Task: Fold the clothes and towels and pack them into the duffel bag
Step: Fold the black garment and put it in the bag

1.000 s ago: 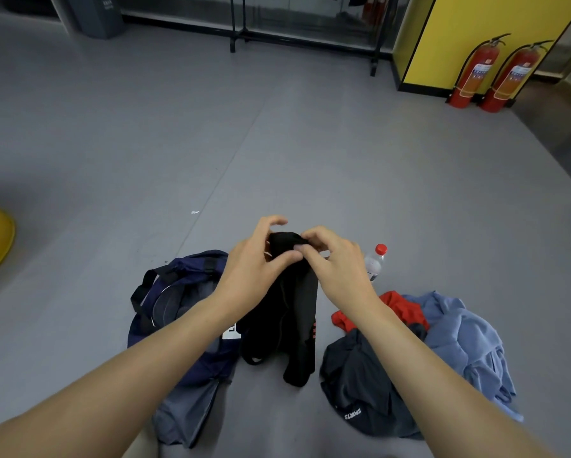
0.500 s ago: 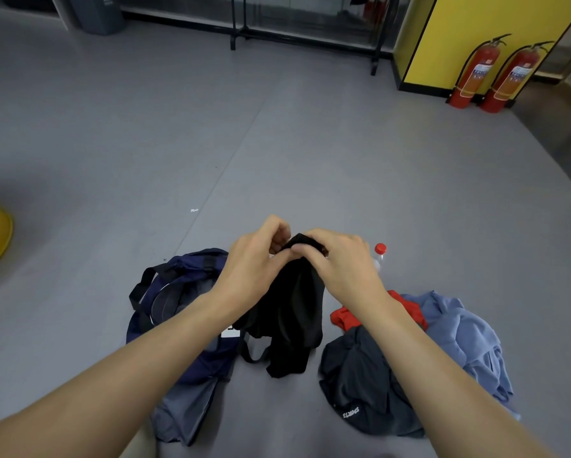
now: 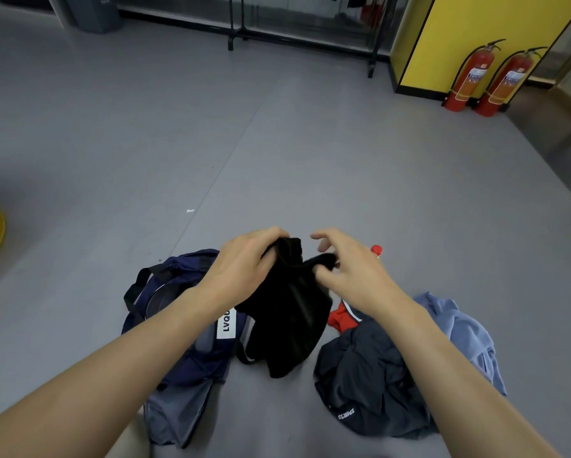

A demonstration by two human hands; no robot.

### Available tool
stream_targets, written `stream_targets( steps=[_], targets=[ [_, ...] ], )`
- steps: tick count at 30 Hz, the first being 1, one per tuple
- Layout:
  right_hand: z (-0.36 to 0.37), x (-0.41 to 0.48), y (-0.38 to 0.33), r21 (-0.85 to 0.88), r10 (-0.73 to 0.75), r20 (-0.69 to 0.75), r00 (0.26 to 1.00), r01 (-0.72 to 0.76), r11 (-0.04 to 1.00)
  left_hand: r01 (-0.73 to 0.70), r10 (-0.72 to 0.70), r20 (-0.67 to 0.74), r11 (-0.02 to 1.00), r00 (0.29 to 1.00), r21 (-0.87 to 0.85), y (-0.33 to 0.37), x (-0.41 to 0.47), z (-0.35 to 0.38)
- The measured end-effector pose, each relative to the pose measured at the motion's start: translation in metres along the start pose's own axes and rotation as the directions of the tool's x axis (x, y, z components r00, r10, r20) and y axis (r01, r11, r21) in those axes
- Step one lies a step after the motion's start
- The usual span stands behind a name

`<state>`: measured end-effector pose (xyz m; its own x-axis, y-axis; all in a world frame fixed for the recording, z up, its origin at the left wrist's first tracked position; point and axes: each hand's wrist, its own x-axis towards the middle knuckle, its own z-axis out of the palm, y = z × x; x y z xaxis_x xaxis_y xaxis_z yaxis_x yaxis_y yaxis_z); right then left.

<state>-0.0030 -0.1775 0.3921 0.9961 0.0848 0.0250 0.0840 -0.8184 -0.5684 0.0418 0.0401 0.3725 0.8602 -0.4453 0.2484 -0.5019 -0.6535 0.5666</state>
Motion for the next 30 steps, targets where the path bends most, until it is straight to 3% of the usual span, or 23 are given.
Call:
stream_targets(
  steps=[4,9,13,19,25,30],
  targets=[
    [0.022,-0.001,-0.017,-0.075,-0.092,0.047,0.995,0.096,0.993,-0.051,0.051,0.0,0.995,0.999,0.091,0.001,0.001,0.001],
    [0.033,-0.003,-0.032,-0.019,-0.026,0.087,0.996,0.028,0.999,-0.039,0.047,-0.088,0.995,0.995,0.087,0.003,-0.001,-0.002],
    [0.037,-0.001,-0.032,-0.019,0.008,0.036,0.999,-0.008,1.0,-0.06,0.072,-0.14,0.994,0.987,0.086,0.003,-0.003,-0.003],
    [0.036,-0.004,-0.031,0.012,-0.043,-0.014,0.999,0.043,0.999,-0.03,0.051,-0.172,0.992,0.984,0.123,0.003,-0.003,-0.009],
    [0.044,-0.009,-0.035,0.029,-0.011,0.049,0.999,0.01,1.0,-0.008,0.024,-0.168,0.995,0.986,0.099,0.006,-0.004,-0.011],
    [0.048,-0.002,-0.031,-0.007,-0.01,-0.113,0.994,0.009,1.0,-0.072,0.085,-0.169,0.994,0.982,0.086,0.002,-0.004,-0.011]
  ],
)
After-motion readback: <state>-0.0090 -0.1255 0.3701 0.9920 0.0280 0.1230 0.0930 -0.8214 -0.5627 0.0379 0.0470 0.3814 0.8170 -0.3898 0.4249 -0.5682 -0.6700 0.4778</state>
